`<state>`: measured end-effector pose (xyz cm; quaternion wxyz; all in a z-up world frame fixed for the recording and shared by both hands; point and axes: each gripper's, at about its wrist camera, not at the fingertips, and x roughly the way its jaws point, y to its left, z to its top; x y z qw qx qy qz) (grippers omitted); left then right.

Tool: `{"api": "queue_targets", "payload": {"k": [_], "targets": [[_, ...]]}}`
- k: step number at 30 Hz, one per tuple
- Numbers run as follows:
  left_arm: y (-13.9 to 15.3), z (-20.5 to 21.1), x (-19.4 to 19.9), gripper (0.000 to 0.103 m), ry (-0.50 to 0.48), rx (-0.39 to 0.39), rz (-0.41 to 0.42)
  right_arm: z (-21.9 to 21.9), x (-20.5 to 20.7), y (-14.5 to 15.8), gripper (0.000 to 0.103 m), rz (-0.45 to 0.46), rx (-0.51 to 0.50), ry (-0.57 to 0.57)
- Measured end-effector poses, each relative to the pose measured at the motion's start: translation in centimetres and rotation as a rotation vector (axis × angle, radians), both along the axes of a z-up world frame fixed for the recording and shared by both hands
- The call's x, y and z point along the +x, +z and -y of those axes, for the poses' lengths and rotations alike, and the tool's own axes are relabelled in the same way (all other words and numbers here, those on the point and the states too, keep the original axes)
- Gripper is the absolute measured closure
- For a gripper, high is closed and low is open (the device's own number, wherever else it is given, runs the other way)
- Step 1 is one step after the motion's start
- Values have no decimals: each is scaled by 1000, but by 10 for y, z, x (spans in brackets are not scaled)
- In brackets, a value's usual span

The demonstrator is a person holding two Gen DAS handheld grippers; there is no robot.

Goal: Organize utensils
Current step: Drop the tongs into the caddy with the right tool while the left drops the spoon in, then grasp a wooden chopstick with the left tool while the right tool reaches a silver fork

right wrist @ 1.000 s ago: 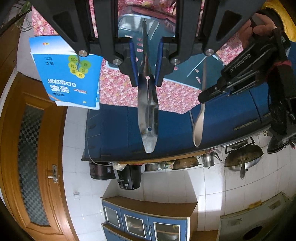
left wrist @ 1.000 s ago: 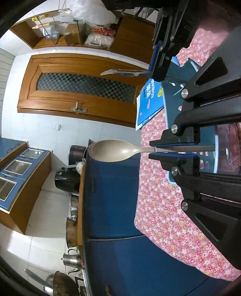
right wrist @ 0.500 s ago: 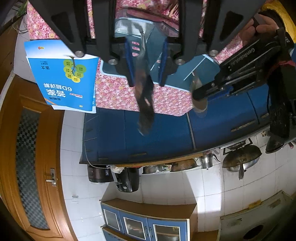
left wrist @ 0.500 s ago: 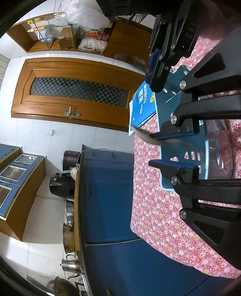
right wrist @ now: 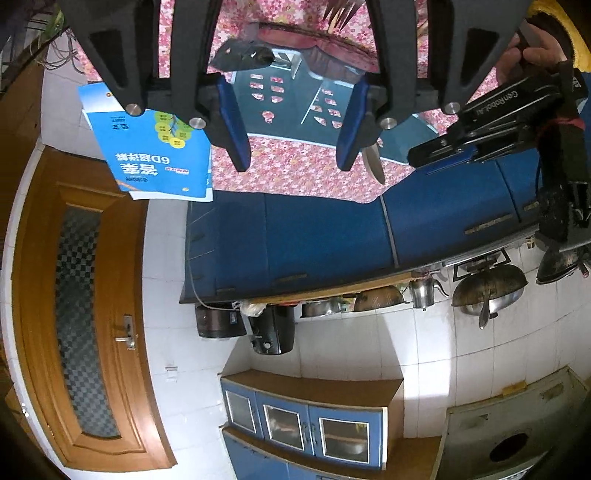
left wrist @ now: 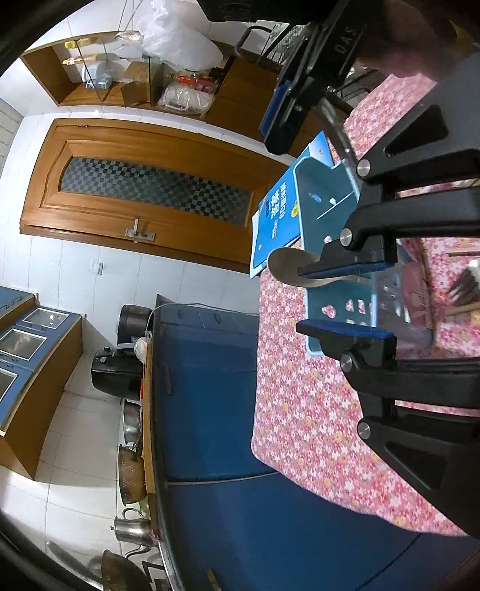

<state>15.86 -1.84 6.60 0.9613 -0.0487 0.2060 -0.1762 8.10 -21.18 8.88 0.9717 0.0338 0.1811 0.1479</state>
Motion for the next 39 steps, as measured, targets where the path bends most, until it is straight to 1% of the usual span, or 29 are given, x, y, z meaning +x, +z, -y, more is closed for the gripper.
{"api": "queue_targets", "payload": {"k": [7,13,17,22,29,36,39], "targets": [[8,-15,-20,81,-18,36,-64,-11,-23,6,51,-11,-24,-17],[8,-19,-38,81,-40,109,-102,-19,-40,-2,51,-68,-27,-23],[4,-23,-46,81,-47,129,-136,-23,-52,-9,51,-106,-35,-27],[-7,-25,-51,81,-67,161,-226,-26,-62,-20,51,-162,-56,-20],[-28,-22,-54,81,-89,154,-332,-25,-70,-35,51,-237,-72,6],[-49,-11,-54,81,-103,181,-412,-25,-69,-56,52,-358,-68,21],[-58,-9,-52,81,-101,193,-454,-27,-66,-63,54,-407,-62,33]]}}
